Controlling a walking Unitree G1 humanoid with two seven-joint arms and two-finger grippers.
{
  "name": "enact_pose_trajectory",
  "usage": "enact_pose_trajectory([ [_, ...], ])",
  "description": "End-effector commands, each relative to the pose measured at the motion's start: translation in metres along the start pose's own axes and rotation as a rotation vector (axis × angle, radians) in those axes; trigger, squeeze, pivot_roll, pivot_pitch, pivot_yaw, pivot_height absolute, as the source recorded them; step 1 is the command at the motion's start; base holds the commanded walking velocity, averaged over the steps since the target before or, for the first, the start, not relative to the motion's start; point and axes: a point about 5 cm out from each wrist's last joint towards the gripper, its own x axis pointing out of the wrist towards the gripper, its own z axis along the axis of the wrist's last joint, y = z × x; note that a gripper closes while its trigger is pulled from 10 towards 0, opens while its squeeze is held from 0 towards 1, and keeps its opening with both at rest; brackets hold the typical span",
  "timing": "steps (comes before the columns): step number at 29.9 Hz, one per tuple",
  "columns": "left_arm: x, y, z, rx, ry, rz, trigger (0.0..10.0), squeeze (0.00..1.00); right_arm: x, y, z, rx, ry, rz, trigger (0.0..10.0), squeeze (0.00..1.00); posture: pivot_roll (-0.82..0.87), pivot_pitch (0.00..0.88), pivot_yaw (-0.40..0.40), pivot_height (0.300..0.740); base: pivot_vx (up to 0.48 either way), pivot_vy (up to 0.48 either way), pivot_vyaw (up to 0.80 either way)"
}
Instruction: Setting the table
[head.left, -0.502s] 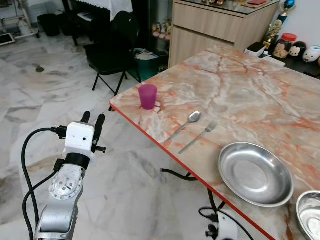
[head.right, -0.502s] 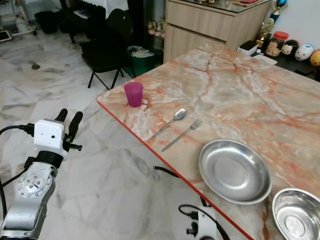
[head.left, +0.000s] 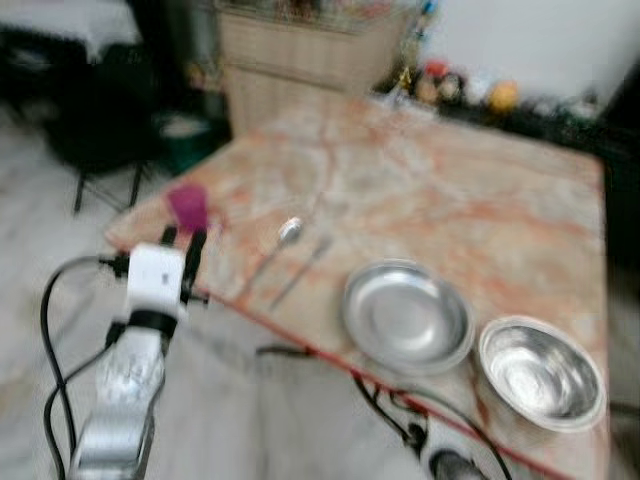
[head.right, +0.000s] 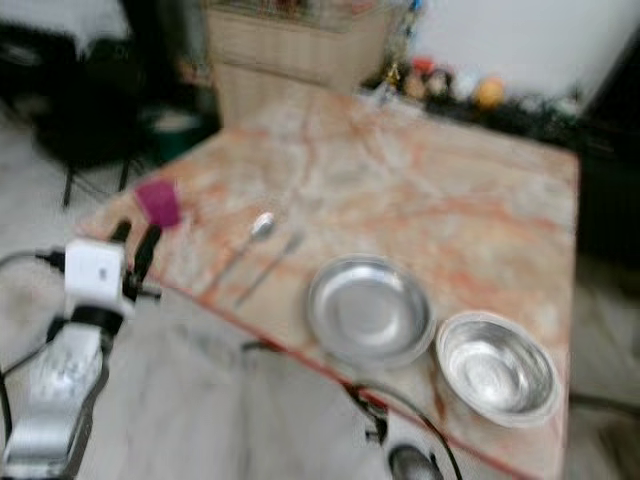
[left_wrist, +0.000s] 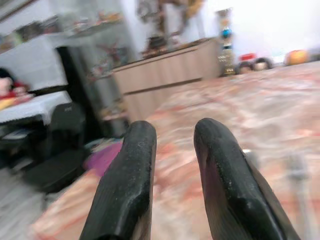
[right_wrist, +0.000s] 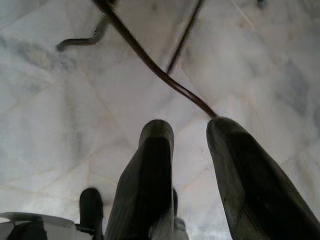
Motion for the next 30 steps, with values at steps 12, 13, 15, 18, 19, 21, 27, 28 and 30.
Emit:
enact_pose_trajectory([
  [12,-0.0013,0.0,-0.0011,-0.009,0.003,-0.007,10.0,0.0,-0.002,-0.0071,-0.007,-0.005,0.015,-0.006,10.0,0.0,0.12,0.0,-0.029,0.74,0.0,0.0,-0.57],
  [13,-0.0016,0.0001,-0.0015,-0.009,0.004,-0.009,10.0,0.0,-0.0021,-0.0073,-0.007,-0.005,0.013,-0.006,10.0,0.0,0.12,0.0,-0.028,0.74,0.0,0.0,0.0],
  [15,-0.0017,-0.0002,-0.0018,-0.009,0.005,-0.011,10.0,0.0,-0.0021,-0.0076,-0.0073,-0.008,0.014,-0.007,10.0,0.0,0.12,0.0,-0.028,0.74,0.0,0.0,0.0],
  [18,-0.0017,-0.001,-0.0022,-0.009,0.008,-0.016,10.0,0.0,-0.0022,-0.008,-0.0077,-0.008,0.018,-0.009,10.0,0.0,0.12,0.0,-0.028,0.74,0.0,0.0,0.0],
  [19,-0.0019,-0.0012,-0.0022,-0.01,0.008,-0.016,10.0,0.0,-0.0022,-0.008,-0.0081,-0.007,0.02,-0.009,10.0,0.0,0.12,0.0,-0.029,0.74,0.0,0.0,0.0],
  [21,-0.0022,-0.0017,-0.003,-0.009,0.012,-0.018,10.0,0.0,-0.0023,-0.0075,-0.0089,-0.003,0.026,-0.007,10.0,0.0,0.12,0.0,-0.028,0.74,0.0,0.0,-0.64],
  [27,-0.0012,-0.002,-0.0031,-0.007,0.013,-0.023,10.0,0.0,-0.0024,-0.0073,-0.0093,-0.004,0.028,-0.007,10.0,0.0,0.12,0.0,-0.027,0.74,0.0,0.0,-0.66],
  [28,-0.0008,-0.002,-0.003,-0.007,0.012,-0.024,10.0,0.0,-0.0024,-0.0072,-0.0093,-0.005,0.028,-0.006,10.0,0.0,0.12,0.0,-0.027,0.74,0.0,0.0,-0.66],
  [30,-0.0002,-0.0021,-0.0028,-0.009,0.011,-0.026,10.0,0.0,-0.0024,-0.0072,-0.0093,-0.006,0.028,-0.006,10.0,0.0,0.12,0.0,-0.026,0.74,0.0,0.0,-0.65],
])
